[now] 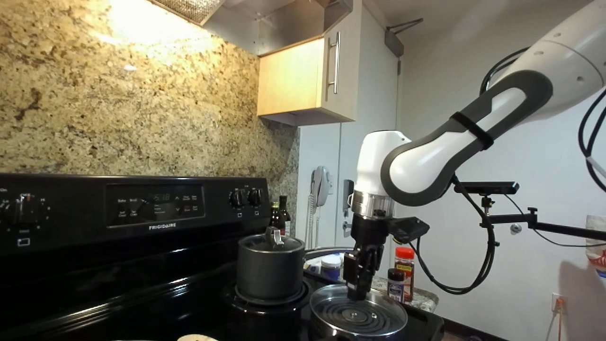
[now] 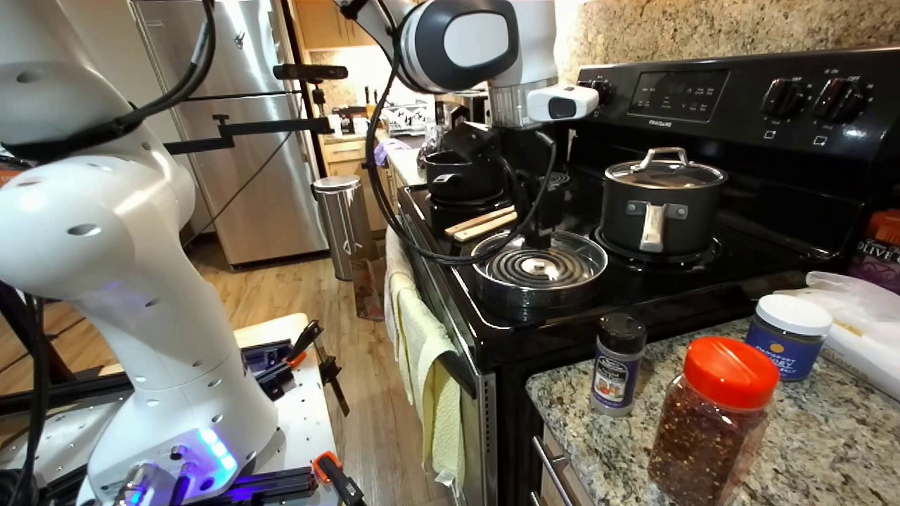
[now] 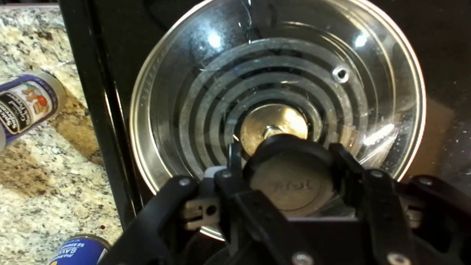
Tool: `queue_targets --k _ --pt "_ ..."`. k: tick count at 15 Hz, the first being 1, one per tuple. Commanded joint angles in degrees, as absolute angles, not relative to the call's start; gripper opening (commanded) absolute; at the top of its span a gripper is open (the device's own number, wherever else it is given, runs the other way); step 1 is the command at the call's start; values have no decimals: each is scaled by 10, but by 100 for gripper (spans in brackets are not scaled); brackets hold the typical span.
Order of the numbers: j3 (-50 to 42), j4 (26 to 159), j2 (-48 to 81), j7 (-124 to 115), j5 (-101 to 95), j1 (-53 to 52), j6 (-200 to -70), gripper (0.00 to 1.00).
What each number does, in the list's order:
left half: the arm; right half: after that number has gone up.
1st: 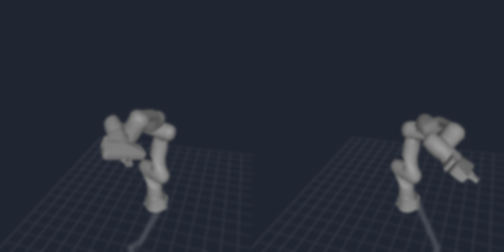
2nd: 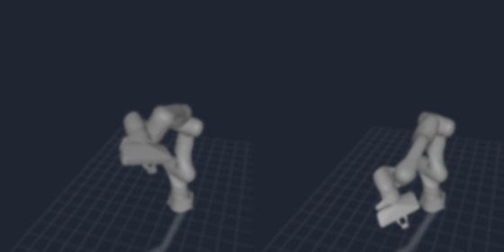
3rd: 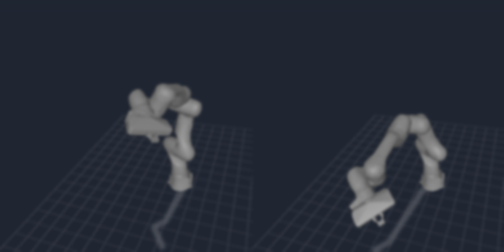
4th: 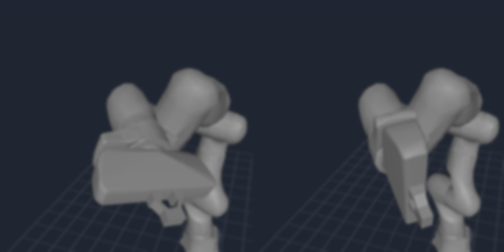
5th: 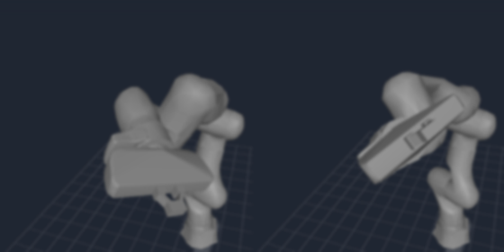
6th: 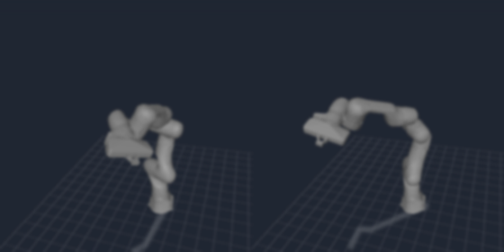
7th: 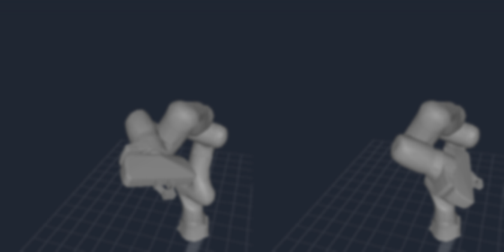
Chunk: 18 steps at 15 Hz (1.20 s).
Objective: Remove the cooking stick from the pot, pick up the lid and close the pot
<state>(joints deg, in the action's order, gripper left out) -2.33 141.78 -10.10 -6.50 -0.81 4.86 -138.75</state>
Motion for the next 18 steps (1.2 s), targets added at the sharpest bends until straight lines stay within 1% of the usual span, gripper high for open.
queue_targets --k 1,8,15,16,18 --pt "-32 1418 -129 -56 -20 54 -1384 35" --pt "-48 1421 -229 -45 -3 53 -1324 35" --pt "-34 1403 -323 -19 41 6 -1192 35" --pt "-30 1415 -300 -42 20 23 -1231 60" --pt "-26 1414 -318 -41 30 11 -1206 60"
